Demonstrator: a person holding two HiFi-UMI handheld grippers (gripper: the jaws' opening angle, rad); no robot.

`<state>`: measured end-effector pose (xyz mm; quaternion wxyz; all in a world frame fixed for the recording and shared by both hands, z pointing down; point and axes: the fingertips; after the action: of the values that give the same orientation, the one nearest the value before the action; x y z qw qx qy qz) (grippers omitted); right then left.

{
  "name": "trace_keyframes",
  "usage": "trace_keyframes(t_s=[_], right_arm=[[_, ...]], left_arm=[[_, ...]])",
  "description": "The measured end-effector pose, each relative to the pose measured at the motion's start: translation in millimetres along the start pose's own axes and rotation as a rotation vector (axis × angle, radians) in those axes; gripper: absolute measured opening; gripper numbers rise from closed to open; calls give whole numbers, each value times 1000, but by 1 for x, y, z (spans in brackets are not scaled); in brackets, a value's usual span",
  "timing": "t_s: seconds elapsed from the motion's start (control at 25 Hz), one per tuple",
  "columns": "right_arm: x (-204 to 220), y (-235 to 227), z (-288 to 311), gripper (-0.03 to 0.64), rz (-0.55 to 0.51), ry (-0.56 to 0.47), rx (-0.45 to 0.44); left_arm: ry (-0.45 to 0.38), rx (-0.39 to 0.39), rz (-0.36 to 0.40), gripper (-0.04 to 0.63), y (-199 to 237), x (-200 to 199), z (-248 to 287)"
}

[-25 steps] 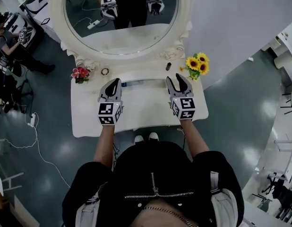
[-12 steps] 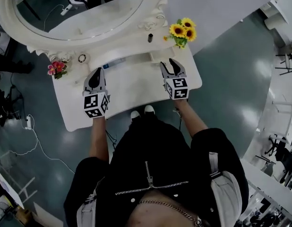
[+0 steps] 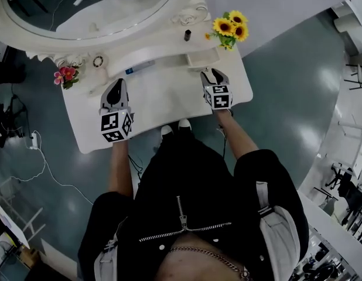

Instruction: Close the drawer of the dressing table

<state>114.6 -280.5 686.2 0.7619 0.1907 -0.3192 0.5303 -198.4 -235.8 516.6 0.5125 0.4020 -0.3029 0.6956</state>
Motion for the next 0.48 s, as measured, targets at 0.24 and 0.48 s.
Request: trace_keyframes(t_s=[0.24, 0.48], right_arm=[[21, -11, 32, 172, -26, 106, 3], [31, -19, 54, 143, 22, 166, 6]], left_arm=[[34, -47, -21, 21, 14, 15, -8], [60, -81, -43, 21, 23, 25, -10]])
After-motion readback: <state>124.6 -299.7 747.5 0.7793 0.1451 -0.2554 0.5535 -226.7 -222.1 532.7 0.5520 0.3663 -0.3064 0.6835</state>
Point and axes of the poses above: the fingertips, and each gripper's own axes: z forward along the fingers, y to its left, x out of its underside, and after that the axes turned 11 degrees about y, right-handed
